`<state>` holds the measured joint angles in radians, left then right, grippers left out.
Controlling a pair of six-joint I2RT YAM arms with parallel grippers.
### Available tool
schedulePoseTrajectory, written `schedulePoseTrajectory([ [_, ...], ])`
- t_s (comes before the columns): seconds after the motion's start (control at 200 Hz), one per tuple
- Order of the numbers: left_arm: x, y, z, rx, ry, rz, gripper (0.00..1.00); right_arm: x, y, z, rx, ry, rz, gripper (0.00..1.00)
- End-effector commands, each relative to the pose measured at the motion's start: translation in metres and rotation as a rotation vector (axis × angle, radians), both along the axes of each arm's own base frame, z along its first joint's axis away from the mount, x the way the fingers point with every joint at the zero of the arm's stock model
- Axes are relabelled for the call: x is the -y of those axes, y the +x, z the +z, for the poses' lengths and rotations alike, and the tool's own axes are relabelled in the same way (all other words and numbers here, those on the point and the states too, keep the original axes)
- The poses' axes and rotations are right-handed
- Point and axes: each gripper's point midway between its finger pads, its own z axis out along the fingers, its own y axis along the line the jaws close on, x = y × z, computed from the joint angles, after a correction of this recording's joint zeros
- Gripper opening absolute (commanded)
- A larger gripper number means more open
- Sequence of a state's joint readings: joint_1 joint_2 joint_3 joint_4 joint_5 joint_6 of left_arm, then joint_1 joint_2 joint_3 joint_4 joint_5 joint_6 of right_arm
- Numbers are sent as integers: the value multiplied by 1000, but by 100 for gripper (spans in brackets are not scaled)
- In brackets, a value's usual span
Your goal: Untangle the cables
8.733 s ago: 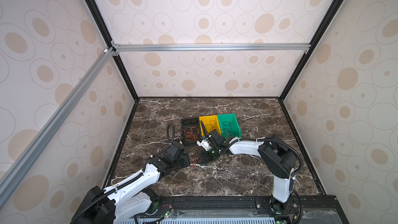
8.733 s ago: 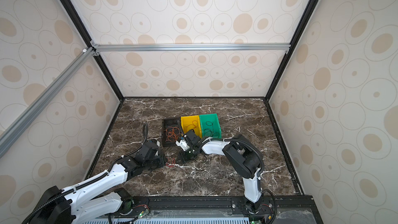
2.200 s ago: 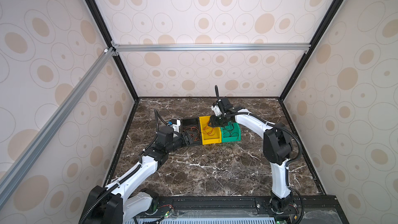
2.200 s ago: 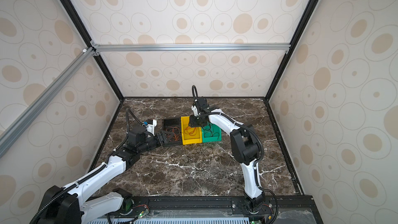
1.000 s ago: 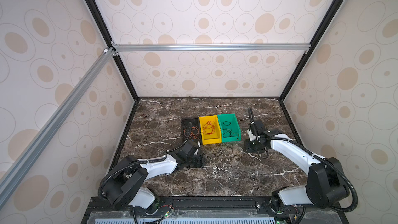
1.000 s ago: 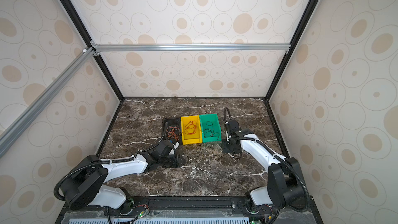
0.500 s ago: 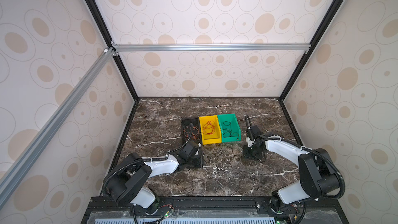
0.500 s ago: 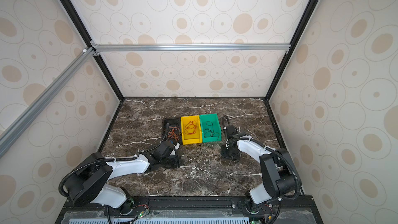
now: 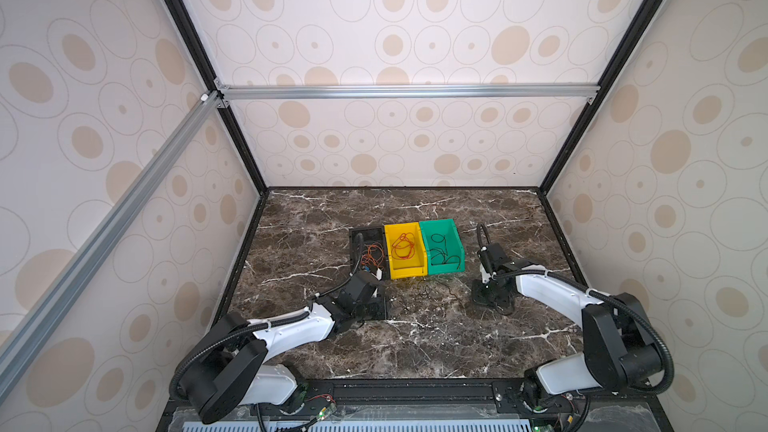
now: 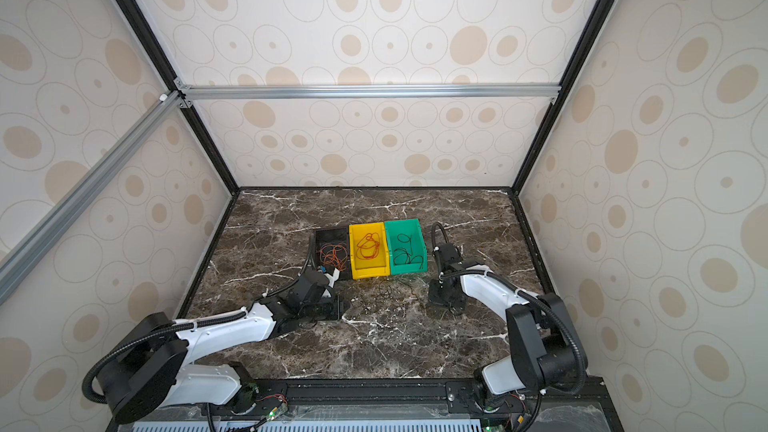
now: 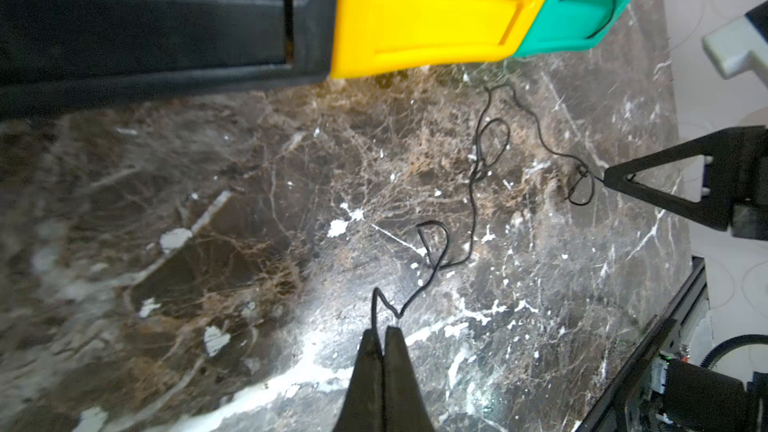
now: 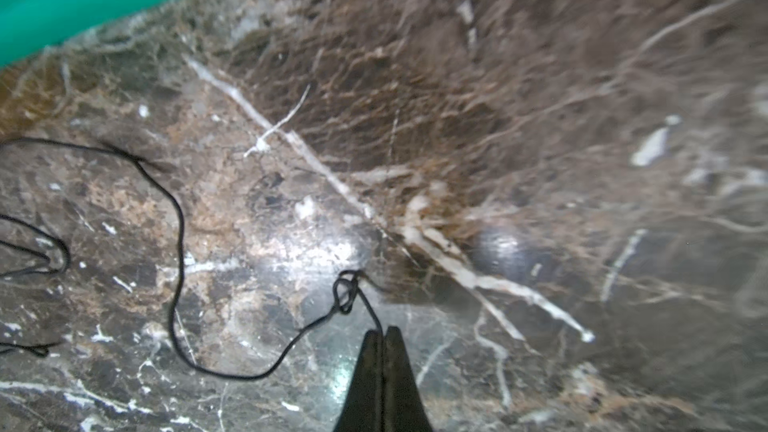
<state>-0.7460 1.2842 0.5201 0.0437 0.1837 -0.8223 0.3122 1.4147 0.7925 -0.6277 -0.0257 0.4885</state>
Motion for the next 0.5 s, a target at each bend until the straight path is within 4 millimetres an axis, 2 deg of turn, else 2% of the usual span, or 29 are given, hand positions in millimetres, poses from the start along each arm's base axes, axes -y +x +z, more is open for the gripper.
schedulePoseTrajectory([
  [0.0,-16,9,15,34,39,85,0,26,6,26,75,-95,-55,0],
  [0.04,-21,10,19,45,45,101,0,31,7,33,96,-114,-64,0],
  [0.065,-25,10,21,49,53,112,0,42,9,37,109,-127,-100,0],
  [0.14,-37,10,25,57,72,148,0,57,9,48,142,-156,-142,0],
  [0.29,-62,10,28,50,98,212,0,88,6,60,166,-188,-247,0],
  [0.495,-95,13,38,58,131,300,0,117,7,78,217,-210,-347,0],
])
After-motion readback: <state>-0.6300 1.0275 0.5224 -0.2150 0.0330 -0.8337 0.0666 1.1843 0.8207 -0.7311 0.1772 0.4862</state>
